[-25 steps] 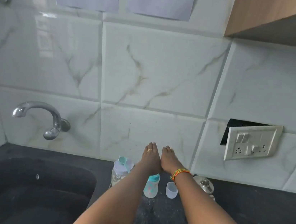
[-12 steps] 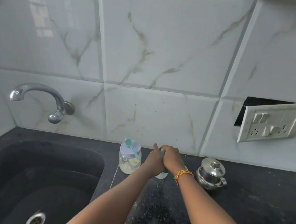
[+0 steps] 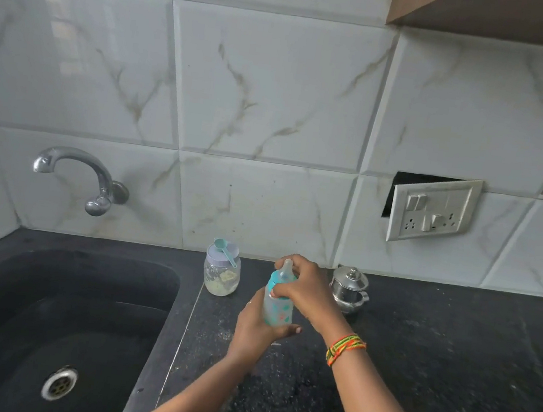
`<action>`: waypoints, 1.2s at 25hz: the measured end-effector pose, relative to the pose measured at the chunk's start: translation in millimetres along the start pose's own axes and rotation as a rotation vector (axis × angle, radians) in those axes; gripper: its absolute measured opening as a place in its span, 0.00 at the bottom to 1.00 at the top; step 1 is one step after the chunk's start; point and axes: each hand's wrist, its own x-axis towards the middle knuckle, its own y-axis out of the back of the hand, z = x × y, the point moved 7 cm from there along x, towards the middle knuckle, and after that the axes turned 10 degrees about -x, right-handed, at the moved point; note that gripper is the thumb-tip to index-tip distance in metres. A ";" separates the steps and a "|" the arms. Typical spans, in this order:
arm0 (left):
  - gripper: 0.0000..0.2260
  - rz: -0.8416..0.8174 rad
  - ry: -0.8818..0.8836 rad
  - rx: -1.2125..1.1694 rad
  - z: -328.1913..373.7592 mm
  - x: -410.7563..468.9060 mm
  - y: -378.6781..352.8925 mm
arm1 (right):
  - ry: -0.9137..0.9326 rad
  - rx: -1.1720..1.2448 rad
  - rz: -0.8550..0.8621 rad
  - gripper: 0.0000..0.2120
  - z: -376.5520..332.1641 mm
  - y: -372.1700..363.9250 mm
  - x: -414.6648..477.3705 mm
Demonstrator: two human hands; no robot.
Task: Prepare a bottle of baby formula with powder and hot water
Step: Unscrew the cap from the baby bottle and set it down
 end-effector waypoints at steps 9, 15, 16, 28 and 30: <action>0.16 0.139 0.017 -0.006 22.3 -57.5 -5.1 | -0.163 0.141 0.341 0.09 9.3 -5.8 -52.4; 0.21 -0.039 0.044 0.094 23.6 -65.3 -2.1 | -0.037 0.275 0.286 0.13 14.8 -3.3 -66.8; 0.20 -0.069 0.053 0.089 24.9 -66.1 -3.3 | -0.019 0.274 0.276 0.13 15.4 -2.4 -66.7; 0.23 -0.668 0.191 -0.242 28.7 -76.9 -20.7 | 0.322 0.652 -0.394 0.07 -22.7 -10.5 -67.1; 0.26 -0.955 0.309 -0.442 37.0 -92.8 -35.2 | 0.411 0.830 -0.674 0.06 -37.1 -14.4 -75.0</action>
